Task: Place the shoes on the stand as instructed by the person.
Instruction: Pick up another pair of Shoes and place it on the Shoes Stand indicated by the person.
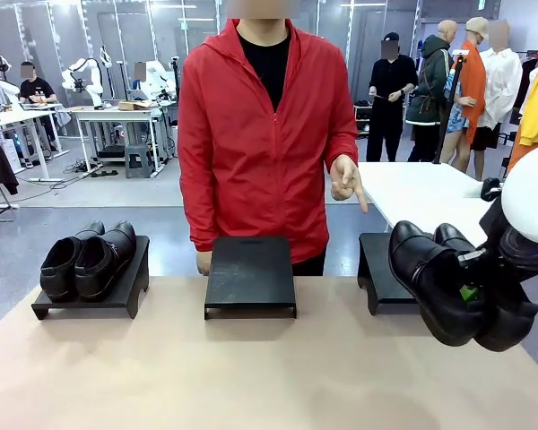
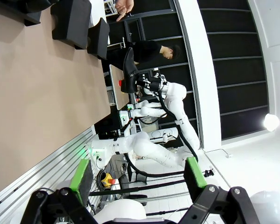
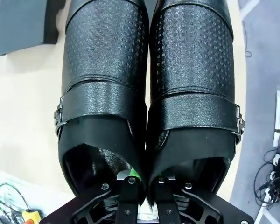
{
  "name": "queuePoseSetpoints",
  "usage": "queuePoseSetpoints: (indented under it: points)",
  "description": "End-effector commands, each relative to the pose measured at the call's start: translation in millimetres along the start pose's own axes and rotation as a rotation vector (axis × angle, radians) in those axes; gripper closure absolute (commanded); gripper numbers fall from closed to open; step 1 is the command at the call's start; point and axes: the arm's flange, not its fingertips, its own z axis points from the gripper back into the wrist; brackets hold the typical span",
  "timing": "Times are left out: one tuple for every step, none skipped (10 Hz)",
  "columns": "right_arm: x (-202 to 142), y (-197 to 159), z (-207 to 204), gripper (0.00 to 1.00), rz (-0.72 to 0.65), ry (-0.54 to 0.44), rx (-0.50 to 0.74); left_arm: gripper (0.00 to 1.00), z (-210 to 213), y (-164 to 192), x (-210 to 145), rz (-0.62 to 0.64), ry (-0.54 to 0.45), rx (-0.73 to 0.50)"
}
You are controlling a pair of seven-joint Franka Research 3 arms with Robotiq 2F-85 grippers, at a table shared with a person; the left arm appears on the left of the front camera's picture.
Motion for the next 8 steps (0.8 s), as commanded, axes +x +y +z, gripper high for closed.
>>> queuePoseSetpoints:
  points:
    - [46, -9, -4, 0.93, 0.023, -0.051, -0.055, 0.0, 0, -2, -2, -0.02, 0.006, -0.015]
    - [66, -14, -9, 0.93, 0.012, -0.039, -0.092, 0.0, 0, -2, -2, -0.02, 0.006, -0.015]
    - [82, -19, -14, 0.93, 0.031, -0.047, -0.08, 0.0, 0, -2, -2, -0.02, 0.006, -0.015]
    - [94, -23, -22, 0.93, 0.04, -0.066, -0.09, 0.0, 0, -2, -2, -0.02, 0.006, -0.015]
    - [107, -26, -31, 0.93, 0.049, -0.086, -0.092, 0.0, 0, -2, -2, -0.02, 0.006, -0.015]
    - [118, -30, -38, 0.93, 0.052, -0.101, -0.1, 0.0, 0, -2, -2, -0.02, 0.006, -0.015]
    - [131, -32, -43, 0.93, 0.054, -0.125, -0.113, 0.0, 0, -2, -2, -0.02, 0.006, -0.015]
    - [144, -32, -52, 0.93, 0.07, -0.127, -0.115, 0.0, 0, -2, -2, -0.02, 0.006, -0.015]
